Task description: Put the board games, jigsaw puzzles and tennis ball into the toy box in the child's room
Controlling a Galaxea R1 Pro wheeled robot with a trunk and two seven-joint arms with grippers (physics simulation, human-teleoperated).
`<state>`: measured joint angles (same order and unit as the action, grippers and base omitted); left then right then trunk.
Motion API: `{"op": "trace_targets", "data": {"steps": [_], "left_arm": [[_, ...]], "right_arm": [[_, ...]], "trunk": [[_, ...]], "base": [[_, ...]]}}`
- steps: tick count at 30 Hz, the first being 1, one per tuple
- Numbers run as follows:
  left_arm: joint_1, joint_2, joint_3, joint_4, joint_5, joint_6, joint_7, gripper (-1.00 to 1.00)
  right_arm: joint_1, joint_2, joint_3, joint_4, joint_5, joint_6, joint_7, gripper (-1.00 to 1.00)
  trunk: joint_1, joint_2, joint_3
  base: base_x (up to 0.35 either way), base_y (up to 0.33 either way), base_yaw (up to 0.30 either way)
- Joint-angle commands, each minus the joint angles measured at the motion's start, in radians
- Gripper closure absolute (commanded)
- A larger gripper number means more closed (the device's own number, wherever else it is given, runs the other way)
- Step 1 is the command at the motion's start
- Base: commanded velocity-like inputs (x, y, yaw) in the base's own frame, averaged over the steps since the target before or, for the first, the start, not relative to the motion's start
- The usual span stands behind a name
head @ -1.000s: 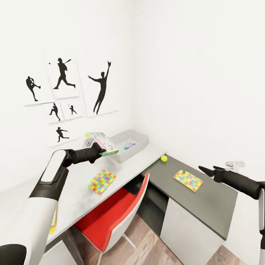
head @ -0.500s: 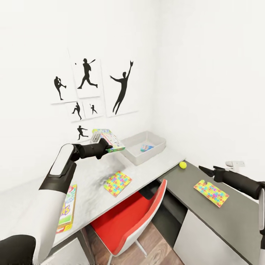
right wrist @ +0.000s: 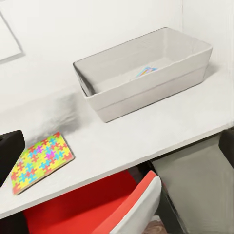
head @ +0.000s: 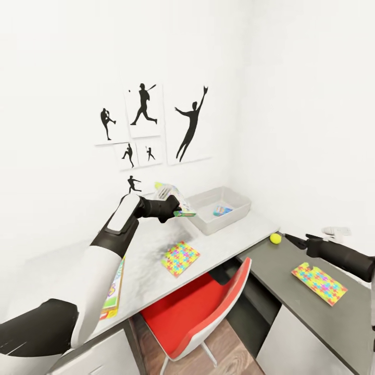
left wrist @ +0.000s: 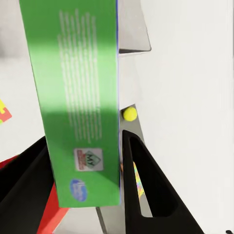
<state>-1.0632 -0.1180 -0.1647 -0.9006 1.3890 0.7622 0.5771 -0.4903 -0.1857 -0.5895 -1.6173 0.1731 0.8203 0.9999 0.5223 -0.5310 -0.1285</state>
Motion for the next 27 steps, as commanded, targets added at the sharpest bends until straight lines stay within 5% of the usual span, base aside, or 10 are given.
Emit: {"op": "trace_targets", "data": {"steps": [1,20,27], "left_arm": [[-0.001,-0.001,-0.001,0.000,0.007,-0.001,0.010,1.00],[0.004,0.006,0.002,0.004,0.016,0.001,0.006,1.00],[0.005,0.006,0.002,0.005,0.016,0.000,0.006,1.00]], "right_arm": [[-0.001,-0.002,-0.005,-0.001,0.009,0.005,0.010,-1.00],[0.003,-0.011,-0.015,-0.001,0.009,0.002,0.011,-1.00],[0.004,-0.010,-0.015,-0.001,0.009,-0.001,0.010,-1.00]], "trunk": [[0.000,-0.002,-0.002],[0.000,-0.002,-0.002],[0.000,-0.002,-0.002]], "base": [[0.016,-0.011,0.017],[0.274,-0.125,0.003],[0.339,-0.039,0.200]]}}
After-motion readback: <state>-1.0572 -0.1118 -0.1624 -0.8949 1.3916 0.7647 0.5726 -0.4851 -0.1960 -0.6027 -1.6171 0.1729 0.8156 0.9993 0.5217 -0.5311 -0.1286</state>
